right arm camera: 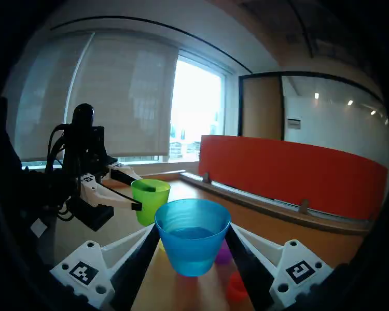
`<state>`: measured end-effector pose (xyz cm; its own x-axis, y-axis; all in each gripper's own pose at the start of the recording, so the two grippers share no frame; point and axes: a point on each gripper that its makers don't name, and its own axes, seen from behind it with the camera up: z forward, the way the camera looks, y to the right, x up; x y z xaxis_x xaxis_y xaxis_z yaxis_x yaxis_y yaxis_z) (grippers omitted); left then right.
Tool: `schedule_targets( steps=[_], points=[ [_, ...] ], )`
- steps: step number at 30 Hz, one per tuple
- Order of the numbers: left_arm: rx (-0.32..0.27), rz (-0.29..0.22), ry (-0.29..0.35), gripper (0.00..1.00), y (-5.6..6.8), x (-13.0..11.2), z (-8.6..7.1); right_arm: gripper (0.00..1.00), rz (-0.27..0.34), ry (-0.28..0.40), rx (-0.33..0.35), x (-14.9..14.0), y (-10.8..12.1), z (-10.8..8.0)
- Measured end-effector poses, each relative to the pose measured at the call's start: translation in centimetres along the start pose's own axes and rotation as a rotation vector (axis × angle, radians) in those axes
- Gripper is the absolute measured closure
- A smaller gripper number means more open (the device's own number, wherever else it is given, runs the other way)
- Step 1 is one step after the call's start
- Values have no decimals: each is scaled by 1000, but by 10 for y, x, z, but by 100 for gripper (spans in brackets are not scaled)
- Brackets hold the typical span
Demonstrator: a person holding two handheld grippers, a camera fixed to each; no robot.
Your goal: Pour water
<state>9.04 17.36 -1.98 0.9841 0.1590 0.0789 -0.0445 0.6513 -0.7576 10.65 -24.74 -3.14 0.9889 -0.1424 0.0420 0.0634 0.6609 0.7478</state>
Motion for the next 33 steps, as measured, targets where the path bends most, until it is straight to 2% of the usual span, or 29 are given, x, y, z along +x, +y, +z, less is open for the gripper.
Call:
schedule_targets(
  steps=[5, 17, 26, 33],
  points=[
    [1, 2, 7, 17, 4, 0, -4, 11, 14, 14, -7, 6, 5, 1],
    [-5, 7, 29, 17, 10, -3, -5, 11, -29, 26, -11, 17, 5, 5],
    [-10, 37, 41, 17, 17, -10, -5, 11, -61, 21, -10, 24, 6, 8],
    [-27, 30, 65, 17, 22, -10, -4, 11, -89, 16, -2, 32, 5, 12]
  ],
)
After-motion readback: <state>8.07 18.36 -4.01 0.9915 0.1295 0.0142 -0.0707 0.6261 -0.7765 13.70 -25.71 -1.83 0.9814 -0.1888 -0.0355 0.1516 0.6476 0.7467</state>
